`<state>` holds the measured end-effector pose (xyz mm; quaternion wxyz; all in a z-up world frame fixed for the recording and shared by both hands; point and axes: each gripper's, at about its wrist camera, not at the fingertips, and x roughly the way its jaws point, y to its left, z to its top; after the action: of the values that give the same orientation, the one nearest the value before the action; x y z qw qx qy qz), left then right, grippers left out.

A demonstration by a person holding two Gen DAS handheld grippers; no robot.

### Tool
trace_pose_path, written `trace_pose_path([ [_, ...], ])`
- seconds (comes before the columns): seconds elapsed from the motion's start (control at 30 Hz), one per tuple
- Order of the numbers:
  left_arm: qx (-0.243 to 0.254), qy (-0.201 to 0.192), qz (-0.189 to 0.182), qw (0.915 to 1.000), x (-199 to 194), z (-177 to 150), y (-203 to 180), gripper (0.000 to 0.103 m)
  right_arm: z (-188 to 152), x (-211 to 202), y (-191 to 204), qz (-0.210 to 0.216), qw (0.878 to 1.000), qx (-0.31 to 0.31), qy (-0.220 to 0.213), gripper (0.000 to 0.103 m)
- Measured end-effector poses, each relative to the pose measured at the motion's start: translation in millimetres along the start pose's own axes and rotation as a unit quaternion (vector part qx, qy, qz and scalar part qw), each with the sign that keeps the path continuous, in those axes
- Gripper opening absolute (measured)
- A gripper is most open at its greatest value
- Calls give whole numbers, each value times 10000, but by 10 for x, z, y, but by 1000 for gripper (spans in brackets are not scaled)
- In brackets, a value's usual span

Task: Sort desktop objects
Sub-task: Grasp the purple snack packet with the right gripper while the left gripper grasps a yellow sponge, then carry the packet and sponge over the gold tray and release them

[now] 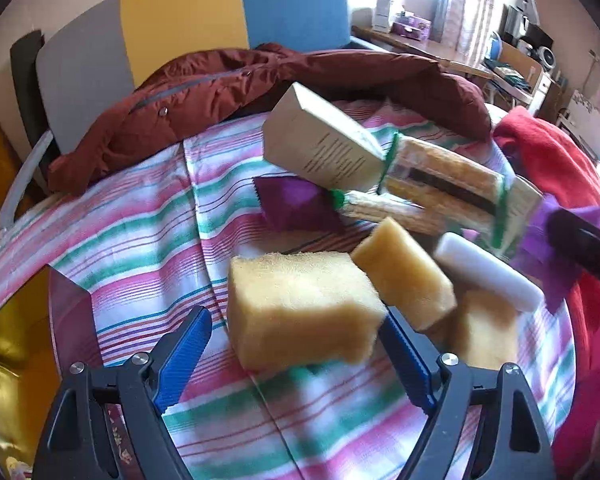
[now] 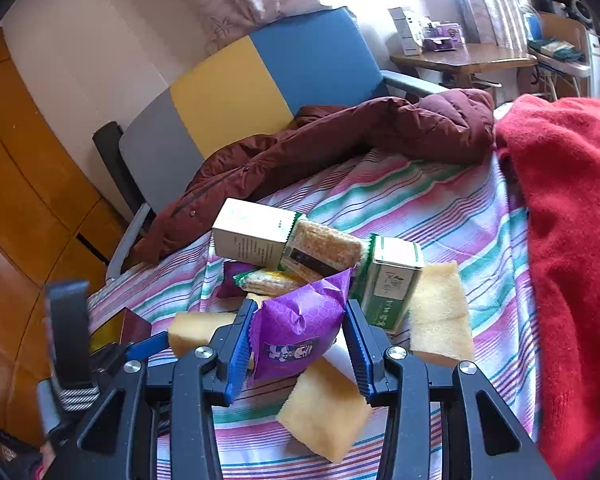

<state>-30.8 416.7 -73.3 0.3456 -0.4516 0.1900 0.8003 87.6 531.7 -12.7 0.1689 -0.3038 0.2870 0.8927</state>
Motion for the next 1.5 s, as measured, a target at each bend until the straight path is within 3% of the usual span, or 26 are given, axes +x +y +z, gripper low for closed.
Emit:
trace_pose_path([
  [0.1, -149, 83, -194, 9997, 59, -4, 54, 75, -5, 2, 38, 44, 9999, -90, 1, 44],
  [0.3, -158, -36, -342, 9993, -4, -60, 74, 63, -9, 17, 65, 99, 9998, -188, 46, 44],
  [0.57, -228, -702, -443, 9963, -654, -224, 185, 62, -24, 10, 117, 172, 9994, -301, 28, 44],
  [1.0, -1056, -1431, -59, 9840, -1737, -595, 1010, 62, -105, 134, 323, 141, 9964, -767, 328, 44],
  [1.2, -1473, -1691, 250, 9742, -2063, -866, 1611, 62, -260, 228, 690, 199, 9893, -1260, 709, 44],
  [1.33, -1761, -1623, 539, 9694, -2056, -1096, 2094, 62, -422, 223, 1202, 644, 9808, -1613, 884, 44],
  [1.5, -2113, -1390, 691, 9650, -1897, -1382, 2686, 62, -581, 272, 2011, 1383, 9616, -2077, 1139, 44],
])
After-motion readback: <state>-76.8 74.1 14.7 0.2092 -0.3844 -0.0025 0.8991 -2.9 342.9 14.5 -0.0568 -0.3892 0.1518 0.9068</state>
